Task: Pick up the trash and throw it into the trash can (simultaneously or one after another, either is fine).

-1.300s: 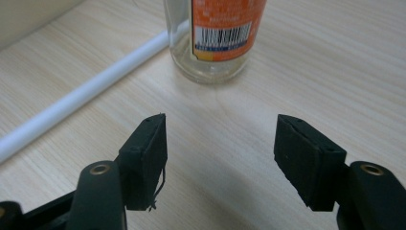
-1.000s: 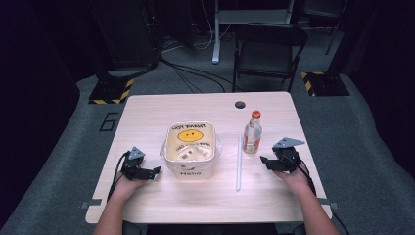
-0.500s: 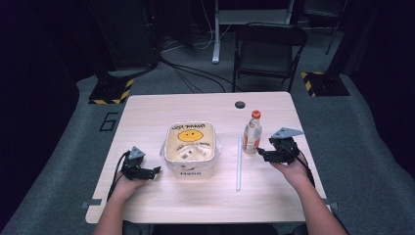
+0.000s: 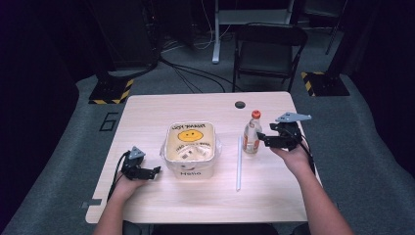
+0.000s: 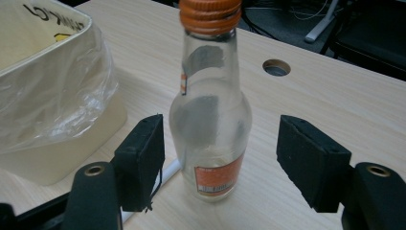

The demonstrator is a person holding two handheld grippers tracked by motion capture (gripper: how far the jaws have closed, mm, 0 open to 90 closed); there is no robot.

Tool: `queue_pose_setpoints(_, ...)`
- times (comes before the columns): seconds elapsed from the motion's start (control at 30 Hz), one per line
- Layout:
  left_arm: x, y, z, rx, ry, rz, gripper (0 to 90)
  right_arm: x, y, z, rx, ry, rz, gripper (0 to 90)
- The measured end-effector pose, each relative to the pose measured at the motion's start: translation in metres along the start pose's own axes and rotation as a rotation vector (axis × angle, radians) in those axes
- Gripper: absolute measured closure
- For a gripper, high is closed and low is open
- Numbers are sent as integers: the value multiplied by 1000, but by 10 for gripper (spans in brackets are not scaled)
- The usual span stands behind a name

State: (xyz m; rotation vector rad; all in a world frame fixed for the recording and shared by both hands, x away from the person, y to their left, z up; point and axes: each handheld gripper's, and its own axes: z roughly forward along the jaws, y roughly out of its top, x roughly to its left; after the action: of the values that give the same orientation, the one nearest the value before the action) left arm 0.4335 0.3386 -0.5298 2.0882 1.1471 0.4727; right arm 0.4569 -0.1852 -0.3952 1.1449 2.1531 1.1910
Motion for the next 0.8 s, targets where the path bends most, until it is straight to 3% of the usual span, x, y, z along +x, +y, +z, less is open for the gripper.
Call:
queue_pose_setpoints(0.3, 0, 0, 0, -1, 0, 0, 58, -9, 7, 5, 0, 23, 43, 332)
queue_pose_setpoints(0.6, 1, 0, 0, 9, -1, 10, 58, -1, 26, 4, -15, 31, -4, 326)
queue_pose_setpoints(0.8, 0, 0, 0, 0, 0, 3, 58, -1, 35, 6, -29, 32, -3, 325)
